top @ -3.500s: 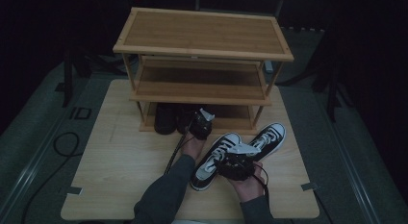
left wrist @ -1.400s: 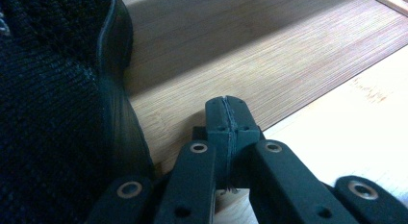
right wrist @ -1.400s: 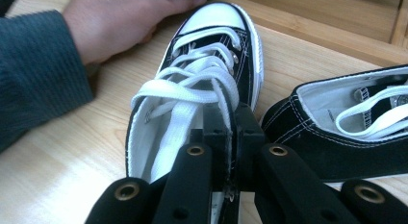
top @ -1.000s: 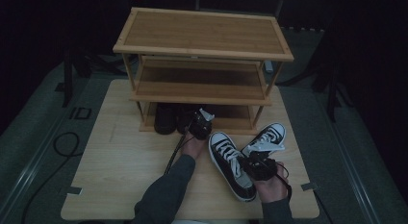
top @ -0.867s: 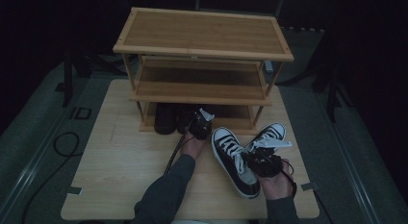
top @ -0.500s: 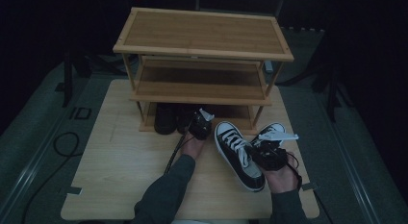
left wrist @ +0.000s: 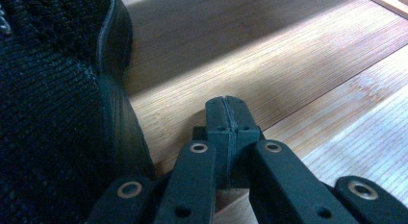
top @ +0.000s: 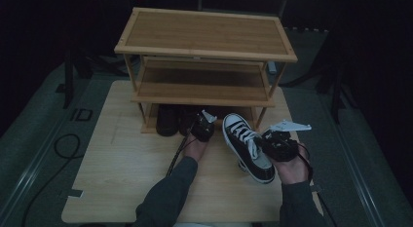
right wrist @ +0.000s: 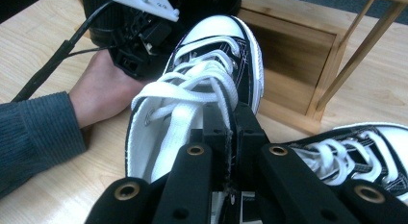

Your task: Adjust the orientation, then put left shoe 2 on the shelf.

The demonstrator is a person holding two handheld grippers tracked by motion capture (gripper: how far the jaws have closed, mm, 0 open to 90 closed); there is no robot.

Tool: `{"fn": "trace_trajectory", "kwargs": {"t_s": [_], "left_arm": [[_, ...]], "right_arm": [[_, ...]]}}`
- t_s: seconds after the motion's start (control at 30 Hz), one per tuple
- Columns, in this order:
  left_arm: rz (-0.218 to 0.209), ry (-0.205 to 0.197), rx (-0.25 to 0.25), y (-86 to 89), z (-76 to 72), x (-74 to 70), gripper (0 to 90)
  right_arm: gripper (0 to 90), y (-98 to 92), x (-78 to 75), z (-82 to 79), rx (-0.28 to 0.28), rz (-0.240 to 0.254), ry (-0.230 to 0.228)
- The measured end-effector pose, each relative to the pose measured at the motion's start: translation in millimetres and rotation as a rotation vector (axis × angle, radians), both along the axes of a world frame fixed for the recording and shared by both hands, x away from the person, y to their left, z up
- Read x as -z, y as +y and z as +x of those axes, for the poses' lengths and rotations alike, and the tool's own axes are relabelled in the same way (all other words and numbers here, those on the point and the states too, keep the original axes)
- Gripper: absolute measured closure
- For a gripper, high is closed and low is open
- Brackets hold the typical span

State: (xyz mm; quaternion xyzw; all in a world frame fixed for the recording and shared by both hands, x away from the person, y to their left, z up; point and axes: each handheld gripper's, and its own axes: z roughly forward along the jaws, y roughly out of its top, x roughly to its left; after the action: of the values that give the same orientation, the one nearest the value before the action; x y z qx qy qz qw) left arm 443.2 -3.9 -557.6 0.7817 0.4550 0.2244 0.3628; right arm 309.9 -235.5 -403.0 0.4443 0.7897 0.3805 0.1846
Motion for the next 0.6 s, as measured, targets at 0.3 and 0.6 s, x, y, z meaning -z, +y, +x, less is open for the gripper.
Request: {"fn": "trace_trajectory", "kwargs": {"t_s": [0.3,0.6], "left_arm": [[-0.005,-0.003,-0.005,-0.5,-0.1,0.3,89.7],[-0.007,-0.004,-0.006,-0.3,-0.3,0.5,89.8]], "right_arm": [[87.1,-15.7,-15.2,14.7,-0.057,0.004,-0.021],[87.1,-30.9,-24.7,27.3,-0.154,0.026,-0.010]]}}
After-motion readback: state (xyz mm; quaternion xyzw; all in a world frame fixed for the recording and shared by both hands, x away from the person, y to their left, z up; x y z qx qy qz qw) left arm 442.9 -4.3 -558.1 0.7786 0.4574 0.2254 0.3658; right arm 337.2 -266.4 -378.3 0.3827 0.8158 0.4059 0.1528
